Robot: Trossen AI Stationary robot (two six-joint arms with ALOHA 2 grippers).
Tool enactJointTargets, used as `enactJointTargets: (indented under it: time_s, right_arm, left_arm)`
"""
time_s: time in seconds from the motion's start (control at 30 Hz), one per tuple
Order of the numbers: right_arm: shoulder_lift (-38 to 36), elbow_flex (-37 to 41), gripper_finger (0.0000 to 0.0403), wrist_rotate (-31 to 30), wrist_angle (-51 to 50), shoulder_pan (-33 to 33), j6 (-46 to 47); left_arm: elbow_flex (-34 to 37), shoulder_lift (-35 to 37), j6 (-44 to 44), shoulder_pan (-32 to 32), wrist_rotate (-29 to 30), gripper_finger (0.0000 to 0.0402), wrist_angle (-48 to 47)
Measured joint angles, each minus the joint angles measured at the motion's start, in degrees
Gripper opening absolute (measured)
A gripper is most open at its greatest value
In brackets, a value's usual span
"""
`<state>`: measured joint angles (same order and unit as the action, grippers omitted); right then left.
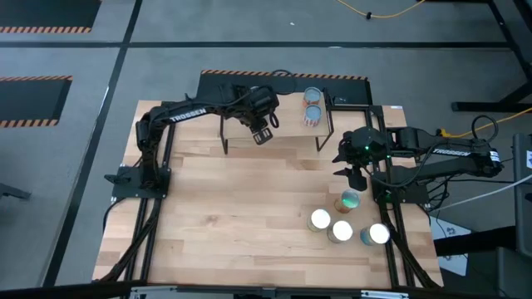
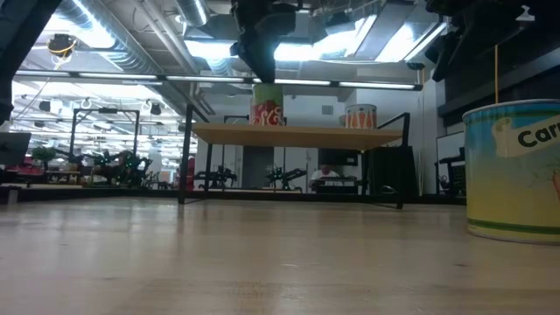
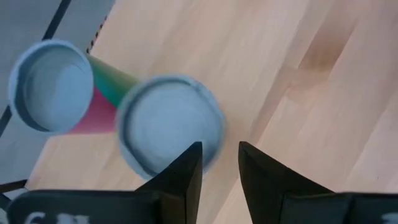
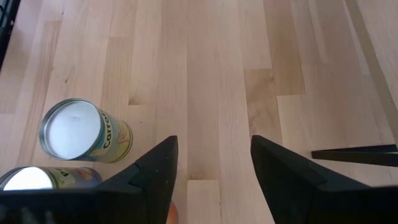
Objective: Pick and place cans onto a shelf
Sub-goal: Put the canned carrots on the shelf
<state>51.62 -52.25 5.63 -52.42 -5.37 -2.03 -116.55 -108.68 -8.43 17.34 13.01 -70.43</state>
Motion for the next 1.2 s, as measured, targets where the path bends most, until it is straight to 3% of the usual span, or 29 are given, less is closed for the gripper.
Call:
enactJointTargets:
  time_s: [0.5, 0.63, 0.87, 1.2]
  right_arm:
    - [0.00, 0.00, 0.0208, 0.02, 0.00, 0.00, 0.14]
    - [0.00, 0.00, 0.0208, 1.46, 0.73, -0.02, 0.38]
    - [0.02, 0.00, 0.0208, 9.48, 3.59, 0.06, 3.42]
    - [2.21, 0.00, 0.0208, 9.92, 8.89, 8.29, 10.08]
  left_arm:
    - [-11.46, 0.10, -0.18, -2.96, -0.49, 0.0096, -4.69]
    - [-13.01, 0.09, -0.16, -6.95, -0.41, 0.0096, -6.21]
    - [-12.83, -0.20, -0.50, -16.50, -0.47, 0.0096, -5.70]
    - [-12.43, -2.84, -1.73, -27.15, 4.27, 0.0096, -2.74]
